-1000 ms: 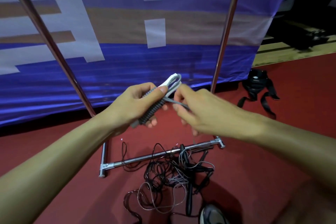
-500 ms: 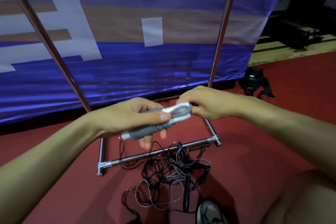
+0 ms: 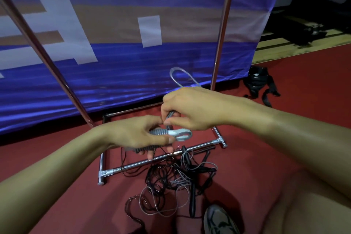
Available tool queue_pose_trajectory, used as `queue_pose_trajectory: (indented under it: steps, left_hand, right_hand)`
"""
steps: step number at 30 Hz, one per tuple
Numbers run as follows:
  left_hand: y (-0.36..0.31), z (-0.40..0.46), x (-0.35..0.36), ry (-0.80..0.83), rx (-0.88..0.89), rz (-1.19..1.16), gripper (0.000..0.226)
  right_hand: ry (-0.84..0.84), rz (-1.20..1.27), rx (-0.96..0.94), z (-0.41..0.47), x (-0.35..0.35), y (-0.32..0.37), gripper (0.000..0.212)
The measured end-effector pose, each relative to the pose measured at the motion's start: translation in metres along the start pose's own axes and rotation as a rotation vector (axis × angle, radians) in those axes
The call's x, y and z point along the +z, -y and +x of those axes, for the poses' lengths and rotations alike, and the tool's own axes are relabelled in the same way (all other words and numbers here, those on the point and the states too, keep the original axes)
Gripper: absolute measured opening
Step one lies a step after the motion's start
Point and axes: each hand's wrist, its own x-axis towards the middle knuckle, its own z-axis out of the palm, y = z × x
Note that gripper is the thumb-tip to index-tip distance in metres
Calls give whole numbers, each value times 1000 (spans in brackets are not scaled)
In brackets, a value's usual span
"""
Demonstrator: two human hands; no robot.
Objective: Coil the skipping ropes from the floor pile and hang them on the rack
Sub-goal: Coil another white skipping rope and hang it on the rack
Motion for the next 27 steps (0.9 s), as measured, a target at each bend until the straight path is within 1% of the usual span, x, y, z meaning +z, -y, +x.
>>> queue_pose_trajectory:
  steps: [3, 5, 6, 8, 9, 12, 14, 16, 19, 21, 22, 23, 24, 25, 27]
  left_hand:
    - [0, -2, -5, -82, 33, -64, 24]
    - [0, -3, -7, -126, 55, -187, 24]
    - [0, -3, -7, -145, 61, -273, 25]
    - [1, -5, -9, -169, 70, -457, 28]
    - [0, -7, -11, -174, 85, -547, 31]
    - [0, -8, -12, -203, 116, -749, 46]
    - [-2, -7, -11, -255, 73, -777, 54]
    - [-7, -5, -11, -312, 61, -776, 51]
    - [-10, -2, -13, -355, 83, -819, 45]
    - [-10, -2, -14, -384, 98, -849, 43]
    - [-9, -2, -14, -410, 100, -843, 43]
    - [-8, -2, -14, -435, 101, -823, 44]
    - [-7, -2, -14, -454, 101, -799, 44]
    - [-7, -2, -13, -468, 100, -777, 44]
    - [-7, -1, -11, -486, 108, -746, 38]
  right_hand:
    - [-129, -84, 17, -5, -4, 3, 18]
    - [-208, -28, 45, -7, -3, 1, 20]
    - [-234, 52, 72, -8, -3, -1, 21]
    - [-247, 218, 110, -8, -2, -7, 27]
    - [-238, 260, 107, -8, -2, -10, 30]
    - [-245, 230, -1, -10, -3, -13, 37]
    - [-302, 167, -59, -11, -2, -13, 38]
    - [-401, 147, -85, -10, 1, -16, 36]
    - [-552, 185, -63, -11, 6, -18, 30]
    - [-606, 234, 5, -13, 7, -18, 20]
    - [-595, 295, 68, -14, 7, -19, 12]
    - [-544, 348, 128, -14, 8, -18, 6]
    - [-469, 361, 175, -14, 9, -18, 5]
    - [-382, 355, 200, -13, 11, -17, 11]
    - [-235, 430, 237, -11, 16, -17, 32]
